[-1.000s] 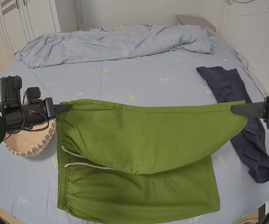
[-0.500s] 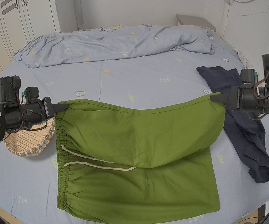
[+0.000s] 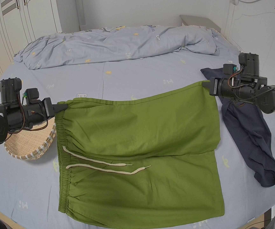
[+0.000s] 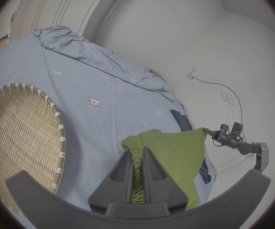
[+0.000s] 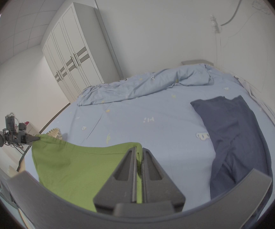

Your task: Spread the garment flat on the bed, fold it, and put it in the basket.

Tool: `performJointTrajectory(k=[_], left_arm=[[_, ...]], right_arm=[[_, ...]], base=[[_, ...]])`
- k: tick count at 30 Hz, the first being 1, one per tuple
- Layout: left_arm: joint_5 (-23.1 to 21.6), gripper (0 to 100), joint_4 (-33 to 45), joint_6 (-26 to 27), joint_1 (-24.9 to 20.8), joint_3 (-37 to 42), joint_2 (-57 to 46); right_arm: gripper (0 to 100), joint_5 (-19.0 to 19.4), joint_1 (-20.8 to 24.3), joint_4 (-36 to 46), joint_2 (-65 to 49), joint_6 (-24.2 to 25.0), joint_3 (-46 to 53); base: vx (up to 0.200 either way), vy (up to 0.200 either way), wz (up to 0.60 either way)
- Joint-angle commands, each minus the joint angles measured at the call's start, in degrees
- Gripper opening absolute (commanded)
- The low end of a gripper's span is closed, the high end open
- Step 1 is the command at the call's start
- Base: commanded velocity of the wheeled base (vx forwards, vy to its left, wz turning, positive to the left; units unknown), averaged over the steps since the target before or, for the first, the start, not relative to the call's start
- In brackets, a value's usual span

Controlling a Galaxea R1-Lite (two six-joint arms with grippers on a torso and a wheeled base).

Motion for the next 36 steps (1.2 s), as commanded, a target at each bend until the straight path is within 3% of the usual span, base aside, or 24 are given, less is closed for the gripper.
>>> performJointTrajectory(k=[1, 15, 19, 25, 36], left_arm=[[0.1, 0, -0.6, 0.0, 0.7, -1.7, 3.4], [0.1, 0, -0.7, 0.2, 3.1, -10.2, 12.6], [0.0, 0, -0.7, 2.7, 4.8, -12.6, 14.8], [0.0, 0, -0.7, 4.0, 4.6, -14.8, 17.1], [0.0, 0, -0.6, 4.0, 4.7, -20.4, 21.2]], right_arm=[[0, -0.4, -0.3, -1.3, 9.2, -1.0, -6.8], [0, -0.9, -0.1, -1.3, 18.2, -1.9, -18.2], [0, -1.0, 0.2, -1.2, 20.7, -2.7, -20.9], [0, -5.2, 0.0, -1.3, 24.5, -3.2, -25.0], [0, -5.3, -0.3, 1.2, 27.9, -2.8, -31.2]], base=[[0.000, 0.000, 0.00], [0.000, 0.000, 0.00], [0.000, 0.000, 0.00], [0.000, 0.000, 0.00], [0.000, 0.000, 0.00]])
